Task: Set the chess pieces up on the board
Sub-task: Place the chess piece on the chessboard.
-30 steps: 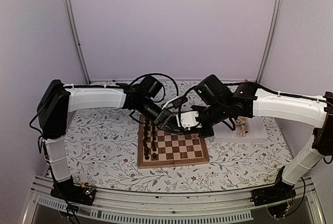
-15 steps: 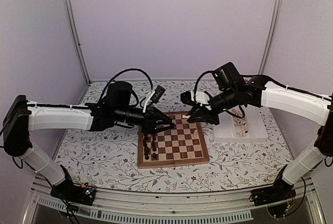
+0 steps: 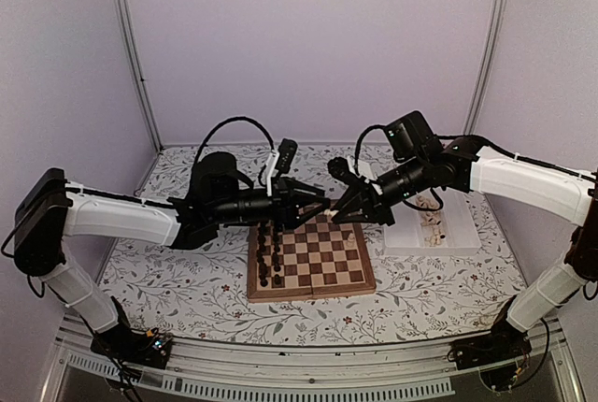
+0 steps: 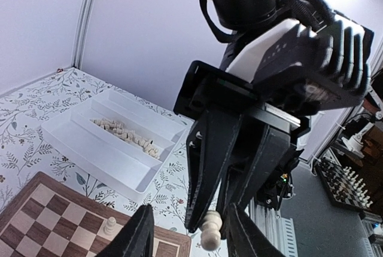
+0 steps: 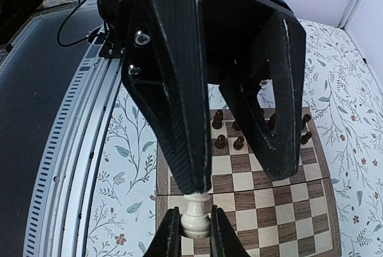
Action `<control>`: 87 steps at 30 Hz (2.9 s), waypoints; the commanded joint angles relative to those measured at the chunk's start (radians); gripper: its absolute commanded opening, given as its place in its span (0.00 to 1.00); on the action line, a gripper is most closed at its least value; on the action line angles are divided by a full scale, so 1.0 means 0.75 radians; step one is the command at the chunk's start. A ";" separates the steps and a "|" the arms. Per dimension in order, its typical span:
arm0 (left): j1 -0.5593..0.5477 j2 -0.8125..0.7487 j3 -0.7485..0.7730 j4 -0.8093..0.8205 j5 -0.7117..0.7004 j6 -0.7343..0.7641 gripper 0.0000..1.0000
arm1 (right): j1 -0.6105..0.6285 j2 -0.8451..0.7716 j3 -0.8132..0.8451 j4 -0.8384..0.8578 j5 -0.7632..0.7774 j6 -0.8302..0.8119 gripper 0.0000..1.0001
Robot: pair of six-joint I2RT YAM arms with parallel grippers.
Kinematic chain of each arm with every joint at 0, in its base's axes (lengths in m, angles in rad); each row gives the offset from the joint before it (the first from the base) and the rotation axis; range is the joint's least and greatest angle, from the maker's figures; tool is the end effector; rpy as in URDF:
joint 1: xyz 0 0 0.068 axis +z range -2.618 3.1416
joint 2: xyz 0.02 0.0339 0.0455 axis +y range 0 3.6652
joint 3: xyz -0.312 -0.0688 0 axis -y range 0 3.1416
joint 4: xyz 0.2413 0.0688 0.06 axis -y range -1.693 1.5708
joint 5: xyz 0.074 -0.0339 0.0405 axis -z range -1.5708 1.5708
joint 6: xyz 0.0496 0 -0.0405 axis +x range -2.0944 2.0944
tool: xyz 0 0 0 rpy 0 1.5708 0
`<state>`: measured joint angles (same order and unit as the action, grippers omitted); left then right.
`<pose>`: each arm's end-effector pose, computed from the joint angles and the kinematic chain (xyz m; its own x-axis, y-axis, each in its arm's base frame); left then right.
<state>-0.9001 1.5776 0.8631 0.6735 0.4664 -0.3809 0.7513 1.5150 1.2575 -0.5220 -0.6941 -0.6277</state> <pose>0.2075 -0.2974 0.3079 -0.3876 -0.0457 -0.9207 0.8993 0.2005 -0.3886 0.2202 0.2491 0.3428 0.0876 -0.5358 -0.8398 -0.9955 -0.0785 -0.0538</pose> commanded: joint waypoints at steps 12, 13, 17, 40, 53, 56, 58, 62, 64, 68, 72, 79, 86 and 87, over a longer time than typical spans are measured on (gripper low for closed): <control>-0.021 0.041 0.051 -0.007 0.010 -0.033 0.37 | -0.021 -0.038 0.000 0.037 -0.024 0.035 0.10; -0.021 0.044 0.053 -0.009 0.016 -0.037 0.39 | -0.025 -0.038 0.002 0.039 -0.022 0.038 0.10; -0.021 0.053 0.057 -0.012 0.039 -0.051 0.40 | -0.034 -0.040 0.004 0.044 -0.019 0.045 0.10; -0.021 0.115 0.144 -0.110 0.108 -0.102 0.16 | -0.047 -0.057 -0.011 0.068 0.003 0.060 0.10; -0.049 0.092 0.350 -0.679 -0.046 0.225 0.03 | -0.449 -0.242 -0.171 0.035 -0.269 -0.012 0.62; -0.102 0.124 0.443 -0.989 -0.171 0.374 0.02 | -0.546 -0.298 -0.299 0.192 -0.187 0.054 0.62; -0.139 0.158 0.499 -1.135 -0.271 0.447 0.02 | -0.595 -0.308 -0.340 0.263 -0.072 0.097 0.62; -0.172 0.226 0.587 -1.359 -0.425 0.550 0.01 | -0.645 -0.287 -0.352 0.356 0.186 0.172 0.60; -0.197 0.251 0.609 -1.410 -0.464 0.590 0.01 | -0.656 -0.266 -0.367 0.380 0.247 0.189 0.59; -0.251 0.327 0.675 -1.461 -0.481 0.622 0.00 | -0.660 -0.213 -0.378 0.395 0.299 0.191 0.59; -0.291 0.445 0.764 -1.521 -0.496 0.633 0.00 | -0.658 -0.176 -0.379 0.400 0.307 0.187 0.59; -0.330 0.577 0.879 -1.571 -0.507 0.656 0.01 | -0.658 -0.157 -0.392 0.404 0.308 0.176 0.59; -0.348 0.642 0.945 -1.622 -0.530 0.667 0.04 | -0.658 -0.155 -0.394 0.403 0.296 0.172 0.59; -0.348 0.648 0.949 -1.622 -0.533 0.667 0.04 | -0.658 -0.150 -0.393 0.401 0.295 0.172 0.59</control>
<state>-1.1450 2.0430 1.5391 -0.5117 0.0868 0.1047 0.2600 1.3930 0.9691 -0.2382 -0.4763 -0.5007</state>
